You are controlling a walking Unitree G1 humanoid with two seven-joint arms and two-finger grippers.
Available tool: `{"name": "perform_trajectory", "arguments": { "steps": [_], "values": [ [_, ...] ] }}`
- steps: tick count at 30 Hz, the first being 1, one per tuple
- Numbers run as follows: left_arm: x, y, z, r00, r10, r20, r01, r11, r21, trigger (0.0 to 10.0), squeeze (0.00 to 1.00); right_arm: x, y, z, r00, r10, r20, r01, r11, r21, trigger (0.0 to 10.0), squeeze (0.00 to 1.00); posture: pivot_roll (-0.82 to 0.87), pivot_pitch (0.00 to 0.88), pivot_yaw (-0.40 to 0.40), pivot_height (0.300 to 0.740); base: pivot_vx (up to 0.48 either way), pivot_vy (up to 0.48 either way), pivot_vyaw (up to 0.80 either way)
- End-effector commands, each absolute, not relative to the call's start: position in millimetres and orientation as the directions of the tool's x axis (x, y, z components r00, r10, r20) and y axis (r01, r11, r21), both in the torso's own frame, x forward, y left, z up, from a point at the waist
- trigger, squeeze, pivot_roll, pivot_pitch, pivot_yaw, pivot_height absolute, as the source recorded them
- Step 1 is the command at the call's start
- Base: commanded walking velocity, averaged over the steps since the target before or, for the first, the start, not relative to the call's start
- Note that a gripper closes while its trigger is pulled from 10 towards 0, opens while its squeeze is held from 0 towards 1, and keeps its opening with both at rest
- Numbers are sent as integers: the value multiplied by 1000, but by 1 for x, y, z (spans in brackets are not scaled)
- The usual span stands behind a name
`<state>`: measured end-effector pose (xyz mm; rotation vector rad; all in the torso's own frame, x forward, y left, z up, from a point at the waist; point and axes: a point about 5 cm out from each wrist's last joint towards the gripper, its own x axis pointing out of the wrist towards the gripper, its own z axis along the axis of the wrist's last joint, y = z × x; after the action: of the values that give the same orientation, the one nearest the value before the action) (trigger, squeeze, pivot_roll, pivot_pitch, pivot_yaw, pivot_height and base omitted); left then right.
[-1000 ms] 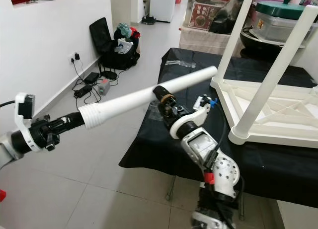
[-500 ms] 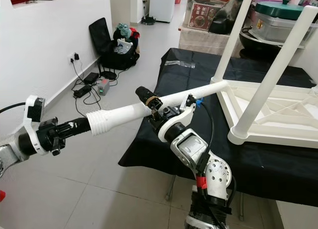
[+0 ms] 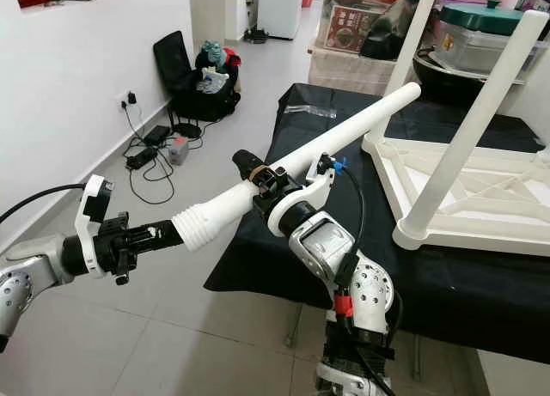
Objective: Building children table
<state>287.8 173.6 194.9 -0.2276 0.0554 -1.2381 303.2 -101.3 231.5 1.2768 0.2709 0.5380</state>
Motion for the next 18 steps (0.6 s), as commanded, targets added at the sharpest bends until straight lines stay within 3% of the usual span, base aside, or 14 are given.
{"name": "perform_trajectory", "arguments": {
  "steps": [1,7,10,11,12,17,18],
  "values": [
    [284,169,191,279,-958,57,946,264,-189,10000,0,304,-104,247,870,469,152,-247,147,958,0,0,67,0,-119,740,0,0,0],
    [284,172,189,289,-956,47,944,277,-180,10000,0,303,-104,248,870,468,154,-247,144,958,0,0,69,0,-120,740,0,0,0],
    [290,177,188,360,-932,41,925,351,-142,10000,0,302,-104,249,869,470,156,-251,146,957,0,0,69,0,-117,740,0,0,0],
    [298,181,186,439,-898,34,895,434,-103,10000,412,302,-104,249,870,469,154,-252,152,956,0,0,70,0,-115,740,0,0,0],
    [305,186,183,519,-855,27,854,516,-66,10000,1000,303,-105,249,873,465,147,-247,163,955,0,0,72,0,-114,740,0,0,0],
    [311,193,181,612,-790,44,791,612,-12,10000,1000,305,-110,246,884,450,128,-252,228,941,0,0,72,0,-111,740,0,0,0],
    [312,196,187,650,-755,84,758,653,10,10000,1000,309,-122,243,913,395,97,-250,356,900,0,0,77,0,-111,740,0,0,0]
  ]
}}
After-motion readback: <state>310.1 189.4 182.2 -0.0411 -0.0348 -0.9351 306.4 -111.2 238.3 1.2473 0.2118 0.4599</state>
